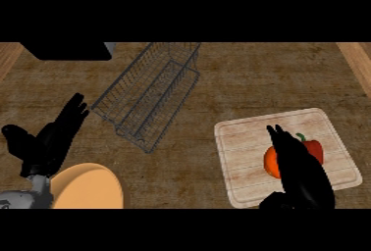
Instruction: Pick the squash from the cutting board and place it in the tiered basket
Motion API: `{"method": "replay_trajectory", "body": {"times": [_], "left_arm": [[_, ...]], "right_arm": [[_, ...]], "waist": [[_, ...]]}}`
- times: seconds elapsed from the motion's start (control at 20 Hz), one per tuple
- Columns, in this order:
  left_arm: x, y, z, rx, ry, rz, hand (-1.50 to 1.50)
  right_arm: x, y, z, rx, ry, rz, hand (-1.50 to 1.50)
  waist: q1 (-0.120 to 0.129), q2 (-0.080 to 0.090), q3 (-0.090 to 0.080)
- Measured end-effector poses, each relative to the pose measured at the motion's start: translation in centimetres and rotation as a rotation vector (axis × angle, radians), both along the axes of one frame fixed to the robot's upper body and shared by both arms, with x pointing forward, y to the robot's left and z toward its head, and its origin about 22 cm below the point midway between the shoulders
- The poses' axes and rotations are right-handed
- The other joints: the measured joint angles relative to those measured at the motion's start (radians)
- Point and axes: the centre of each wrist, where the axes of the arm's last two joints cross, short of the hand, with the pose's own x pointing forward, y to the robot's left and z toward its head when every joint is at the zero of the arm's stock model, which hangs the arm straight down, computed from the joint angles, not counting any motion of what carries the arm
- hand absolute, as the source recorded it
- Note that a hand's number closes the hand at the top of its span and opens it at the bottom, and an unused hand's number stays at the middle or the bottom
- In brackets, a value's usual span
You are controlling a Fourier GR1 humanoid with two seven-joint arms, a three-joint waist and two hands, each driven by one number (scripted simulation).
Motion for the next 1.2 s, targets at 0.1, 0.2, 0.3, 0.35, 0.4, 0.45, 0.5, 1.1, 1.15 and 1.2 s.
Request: {"method": "replay_trajectory", "body": {"times": [0.1, 0.2, 0.3, 0.35, 0.4, 0.45, 0.5, 1.1, 1.15, 1.2], "left_arm": [[-0.1, -0.1, -0.2, -0.001, 0.003, 0.0, 0.0], [-0.6, -0.3, -0.3, -0.002, 0.0, 0.0, 0.0], [-0.5, -0.2, -0.4, -0.009, -0.001, 0.0, 0.0], [-0.7, -0.2, -0.5, -0.009, 0.002, -0.004, 0.0], [-0.8, -0.3, -0.7, -0.01, 0.001, -0.002, 0.0], [-0.6, -0.2, -0.4, -0.01, 0.001, -0.002, 0.0], [-0.4, 0.1, -0.3, -0.009, 0.0, -0.002, 0.0], [-0.3, 0.0, -0.1, 0.0, -0.003, -0.001, 0.0], [-0.4, 0.1, 0.2, 0.001, -0.002, -0.005, 0.0], [-0.5, 0.4, 0.2, 0.003, -0.002, -0.003, 0.0]], "right_arm": [[-0.1, -0.5, -0.8, -0.019, -0.003, -0.015, -1.5], [0.2, -0.6, -1.6, -0.039, -0.011, -0.032, -1.5], [0.5, -1.0, -2.4, -0.055, -0.024, -0.044, -1.5], [0.7, -0.8, -2.8, -0.061, -0.033, -0.047, -1.5], [0.8, -1.0, -3.1, -0.071, -0.039, -0.051, -1.5], [0.9, -0.9, -3.2, -0.076, -0.046, -0.056, -1.5], [1.4, -1.0, -3.3, -0.083, -0.05, -0.062, -1.5], [1.7, -2.7, -5.0, -0.114, 0.105, 0.01, 1.5], [1.8, -2.9, -5.4, -0.124, 0.106, 0.023, 1.5], [2.2, -2.7, -5.2, -0.138, 0.108, 0.035, 1.5]], "waist": [[-0.002, 0.0, 0.0], [-0.002, -0.001, 0.0], [-0.002, 0.0, 0.0], [-0.002, 0.0, 0.0], [-0.002, 0.0, 0.0], [-0.003, 0.0, 0.0], [-0.003, 0.0, 0.0], [-0.003, -0.003, -0.003], [-0.003, -0.004, -0.003], [-0.002, -0.004, -0.003]]}}
